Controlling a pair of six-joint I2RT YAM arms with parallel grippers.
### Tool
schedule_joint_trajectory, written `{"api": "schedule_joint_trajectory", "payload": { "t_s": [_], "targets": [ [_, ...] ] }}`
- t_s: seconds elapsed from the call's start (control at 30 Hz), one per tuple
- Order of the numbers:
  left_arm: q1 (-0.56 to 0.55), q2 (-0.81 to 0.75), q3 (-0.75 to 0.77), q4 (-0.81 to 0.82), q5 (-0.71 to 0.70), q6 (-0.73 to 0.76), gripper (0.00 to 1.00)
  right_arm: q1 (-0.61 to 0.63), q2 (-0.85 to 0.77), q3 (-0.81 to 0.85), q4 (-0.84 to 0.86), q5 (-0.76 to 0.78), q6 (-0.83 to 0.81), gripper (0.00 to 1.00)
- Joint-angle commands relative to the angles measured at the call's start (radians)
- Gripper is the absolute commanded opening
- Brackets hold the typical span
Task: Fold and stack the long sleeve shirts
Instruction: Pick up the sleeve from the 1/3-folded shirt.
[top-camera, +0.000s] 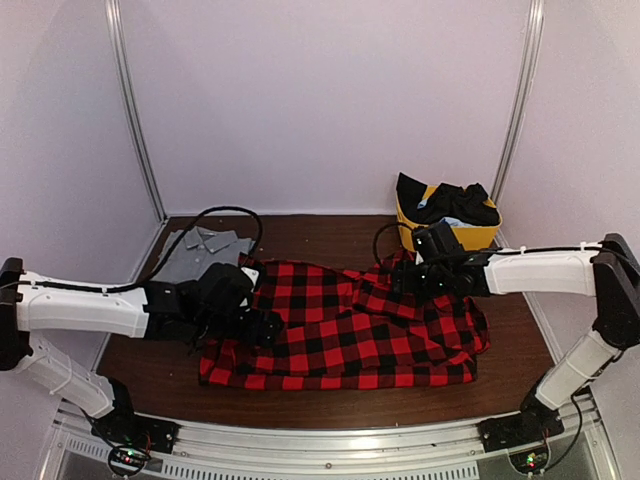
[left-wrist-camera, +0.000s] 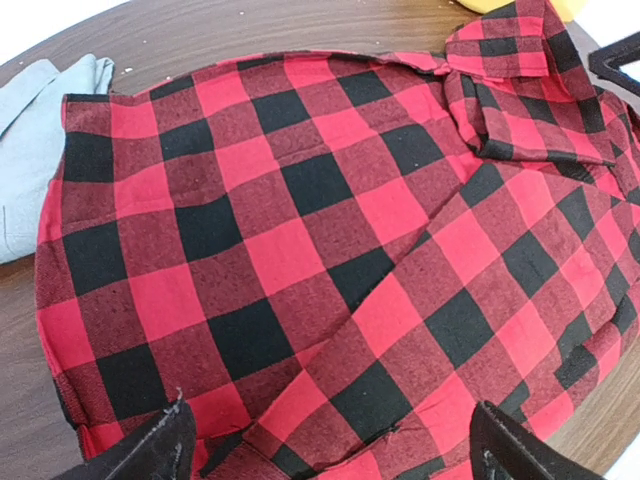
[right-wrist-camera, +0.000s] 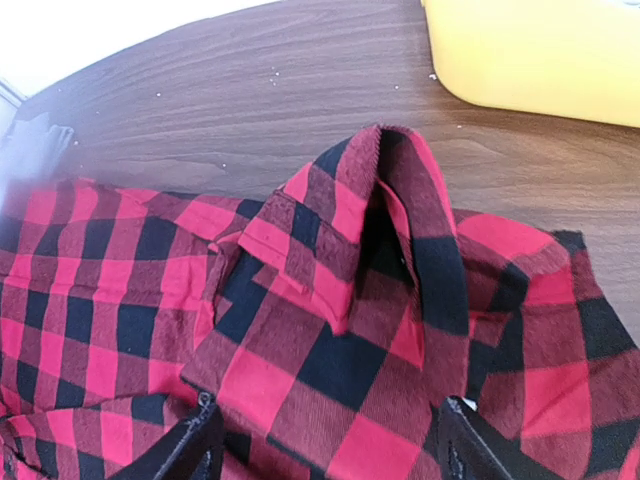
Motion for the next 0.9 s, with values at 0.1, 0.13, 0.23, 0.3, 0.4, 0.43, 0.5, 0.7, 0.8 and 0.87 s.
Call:
{"api": "schedule_joint_trajectory", "payload": {
  "t_s": [0.1,0.13,0.23,0.3,0.4,0.43,0.5,0.7,0.8,0.87],
  "targets": [
    [0.022,0.018,0.032,-0.001,-0.013,0.045,0.96,-0.059,0.15,0.096,0.088,-0.105,-0.044,0.7],
    [0.025,0.023,0.033,0.001,-0.011,0.047,0.96,-0.067,0.173,0.104,0.092,-0.114,-0.045,0.69],
    [0.038,0.031,0.034,0.008,0.0,0.052,0.96,-0.092,0.218,0.125,0.107,-0.125,-0.05,0.68],
    [0.047,0.031,0.033,0.015,0.007,0.056,0.96,-0.108,0.247,0.14,0.116,-0.138,-0.058,0.66],
    [0.062,0.031,0.033,0.02,0.017,0.063,0.96,-0.13,0.295,0.171,0.139,-0.193,-0.073,0.62],
    [0.068,0.031,0.032,0.023,0.021,0.065,0.96,-0.137,0.313,0.184,0.144,-0.21,-0.079,0.6],
    [0.087,0.031,0.027,0.031,0.036,0.066,0.96,-0.151,0.343,0.222,0.141,-0.25,-0.091,0.52],
    [0.197,0.018,0.036,0.055,0.102,0.114,0.96,-0.18,0.299,0.336,0.068,-0.298,-0.149,0.09],
    [0.26,0.027,0.075,0.053,0.135,0.168,0.97,-0.194,0.215,0.398,-0.009,-0.31,-0.186,0.0],
    [0.292,0.035,0.11,0.031,0.143,0.198,0.98,-0.2,0.156,0.442,-0.06,-0.325,-0.208,0.0]
  ]
}}
